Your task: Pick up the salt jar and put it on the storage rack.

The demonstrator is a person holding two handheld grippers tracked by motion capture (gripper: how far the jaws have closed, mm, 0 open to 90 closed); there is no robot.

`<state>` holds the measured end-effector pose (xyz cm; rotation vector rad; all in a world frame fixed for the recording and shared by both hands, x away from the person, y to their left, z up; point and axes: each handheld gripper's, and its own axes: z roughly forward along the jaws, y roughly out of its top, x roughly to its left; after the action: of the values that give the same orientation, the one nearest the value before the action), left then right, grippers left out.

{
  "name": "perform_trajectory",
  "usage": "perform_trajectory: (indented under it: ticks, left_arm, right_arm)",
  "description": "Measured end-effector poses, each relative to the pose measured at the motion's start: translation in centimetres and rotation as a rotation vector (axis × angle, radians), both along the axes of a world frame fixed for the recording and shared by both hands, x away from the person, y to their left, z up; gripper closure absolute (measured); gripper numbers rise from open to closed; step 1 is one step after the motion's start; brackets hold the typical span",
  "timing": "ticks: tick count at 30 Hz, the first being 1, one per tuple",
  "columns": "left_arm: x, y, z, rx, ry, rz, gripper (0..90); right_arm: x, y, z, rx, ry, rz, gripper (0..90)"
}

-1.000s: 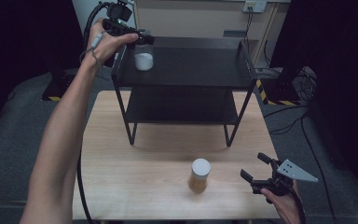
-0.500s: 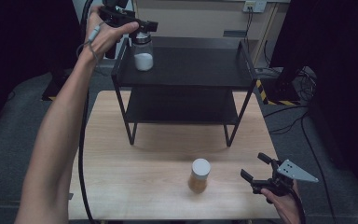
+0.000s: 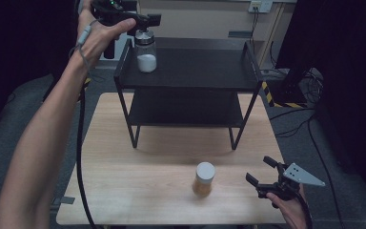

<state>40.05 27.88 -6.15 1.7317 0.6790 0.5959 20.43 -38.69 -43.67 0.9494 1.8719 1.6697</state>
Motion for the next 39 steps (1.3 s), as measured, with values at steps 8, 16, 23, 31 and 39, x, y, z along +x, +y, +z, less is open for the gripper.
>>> perform_trajectory:
  ticks: [8, 16, 23, 31, 39]
  left_arm:
    - [-1.8, 1.2, -1.7, -0.007, -0.020, -0.090, 5.2]
    - [-3.7, 2.6, -5.3, -0.030, -0.044, -0.173, 5.0]
    - [-5.2, 2.9, -7.3, -0.019, -0.062, -0.216, 5.0]
    - [-7.6, 2.5, -9.7, -0.012, -0.070, -0.256, 4.7]
    - [-10.0, 2.6, -13.1, -0.009, -0.068, -0.240, 4.6]
  right_arm:
    - [0.0, 0.1, 0.1, 0.001, -0.002, 0.006, 1.4]
    - [0.1, 0.1, 0.0, 0.000, 0.002, 0.009, 1.4]
    - [0.0, 0.2, 0.0, -0.001, 0.002, 0.004, 1.4]
    - [0.0, 0.2, 0.1, -0.004, -0.001, 0.009, 1.4]
    - [-0.1, 0.4, 0.2, -0.008, -0.007, 0.020, 1.6]
